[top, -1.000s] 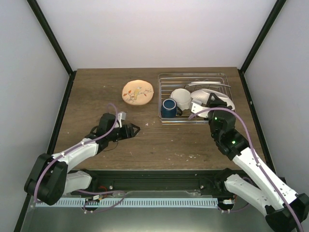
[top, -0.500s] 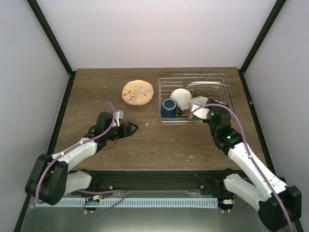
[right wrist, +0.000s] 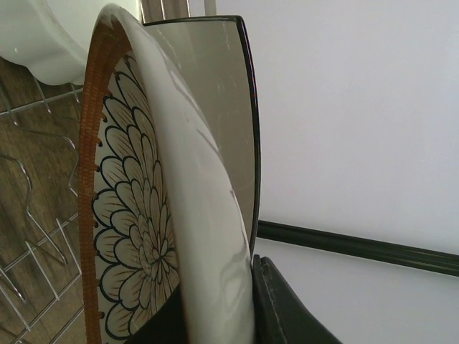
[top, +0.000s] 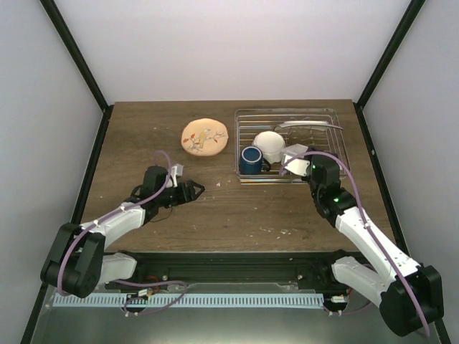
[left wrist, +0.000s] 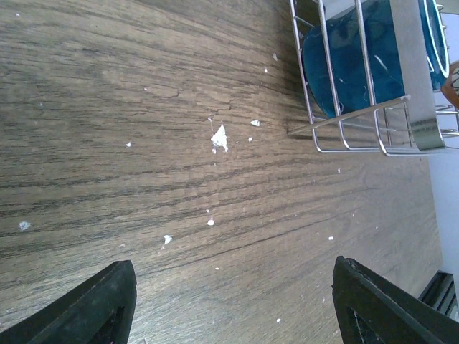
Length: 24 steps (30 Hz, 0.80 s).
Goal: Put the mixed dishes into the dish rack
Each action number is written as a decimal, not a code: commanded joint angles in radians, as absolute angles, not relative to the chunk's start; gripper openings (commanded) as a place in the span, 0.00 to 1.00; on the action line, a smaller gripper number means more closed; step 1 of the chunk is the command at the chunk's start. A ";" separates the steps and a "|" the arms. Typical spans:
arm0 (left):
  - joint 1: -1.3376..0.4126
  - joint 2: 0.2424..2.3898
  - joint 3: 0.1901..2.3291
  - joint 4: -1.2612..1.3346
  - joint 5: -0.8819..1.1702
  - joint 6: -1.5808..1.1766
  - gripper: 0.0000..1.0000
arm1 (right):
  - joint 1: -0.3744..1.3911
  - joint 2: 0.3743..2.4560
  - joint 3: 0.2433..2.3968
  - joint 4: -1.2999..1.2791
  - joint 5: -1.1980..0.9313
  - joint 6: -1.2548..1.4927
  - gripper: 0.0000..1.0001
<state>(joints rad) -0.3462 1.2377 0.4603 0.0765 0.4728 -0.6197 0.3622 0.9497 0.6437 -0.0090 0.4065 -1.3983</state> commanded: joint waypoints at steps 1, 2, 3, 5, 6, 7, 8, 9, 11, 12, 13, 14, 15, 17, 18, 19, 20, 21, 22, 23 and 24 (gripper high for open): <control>-0.341 1.265 0.470 0.130 0.507 -0.609 0.76 | 0.351 0.892 0.709 0.103 0.427 -1.431 0.01; -0.341 1.271 0.469 0.136 0.510 -0.611 0.76 | 0.351 0.883 0.710 0.096 0.429 -1.434 0.01; -0.341 1.275 0.469 0.140 0.513 -0.613 0.76 | 0.351 0.876 0.710 0.091 0.433 -1.439 0.01; -0.341 1.282 0.469 0.147 0.518 -0.614 0.76 | 0.352 0.863 0.709 0.080 0.437 -1.451 0.01; -0.341 1.284 0.467 0.149 0.519 -0.615 0.76 | 0.352 0.856 0.711 0.074 0.440 -1.455 0.01; -0.341 1.285 0.467 0.150 0.518 -0.615 0.76 | 0.353 0.847 0.713 0.065 0.441 -1.458 0.01; -0.341 1.285 0.467 0.152 0.519 -0.614 0.76 | 0.352 0.838 0.716 0.057 0.437 -1.461 0.01; -0.341 1.285 0.467 0.153 0.518 -0.613 0.76 | 0.353 0.829 0.715 0.052 0.430 -1.465 0.01; -0.341 1.287 0.469 0.156 0.514 -0.610 0.76 | 0.352 0.817 0.714 0.042 0.412 -1.477 0.01; -0.341 1.288 0.469 0.158 0.515 -0.608 0.76 | 0.352 0.814 0.712 0.043 0.400 -1.477 0.01; -0.341 1.289 0.469 0.159 0.516 -0.607 0.76 | 0.351 0.811 0.713 0.041 0.381 -1.478 0.01; -0.341 1.290 0.469 0.160 0.515 -0.607 0.76 | 0.351 0.810 0.717 0.031 0.357 -1.483 0.01; -0.341 1.289 0.468 0.162 0.517 -0.606 0.76 | 0.353 0.810 0.720 0.021 0.331 -1.494 0.01; -0.341 1.287 0.465 0.167 0.519 -0.607 0.76 | 0.351 0.817 0.727 0.019 0.294 -1.526 0.01; -0.341 1.285 0.462 0.170 0.521 -0.608 0.76 | 0.350 0.824 0.737 0.011 0.280 -1.539 0.01; -0.341 1.283 0.459 0.175 0.524 -0.611 0.76 | 0.349 0.833 0.751 -0.002 0.266 -1.543 0.01; -0.341 1.282 0.457 0.180 0.527 -0.614 0.76 | 0.344 0.843 0.766 -0.020 0.251 -1.544 0.01; -0.341 1.280 0.454 0.183 0.531 -0.616 0.76 | 0.339 0.850 0.778 -0.033 0.238 -1.546 0.01; -0.340 1.277 0.453 0.187 0.535 -0.618 0.76 | 0.333 0.856 0.783 -0.042 0.227 -1.554 0.01; -0.339 1.275 0.451 0.191 0.537 -0.620 0.76 | 0.323 0.859 0.785 -0.048 0.214 -1.568 0.01; -0.339 1.273 0.449 0.195 0.540 -0.622 0.76 | 0.311 0.860 0.781 -0.044 0.199 -1.582 0.01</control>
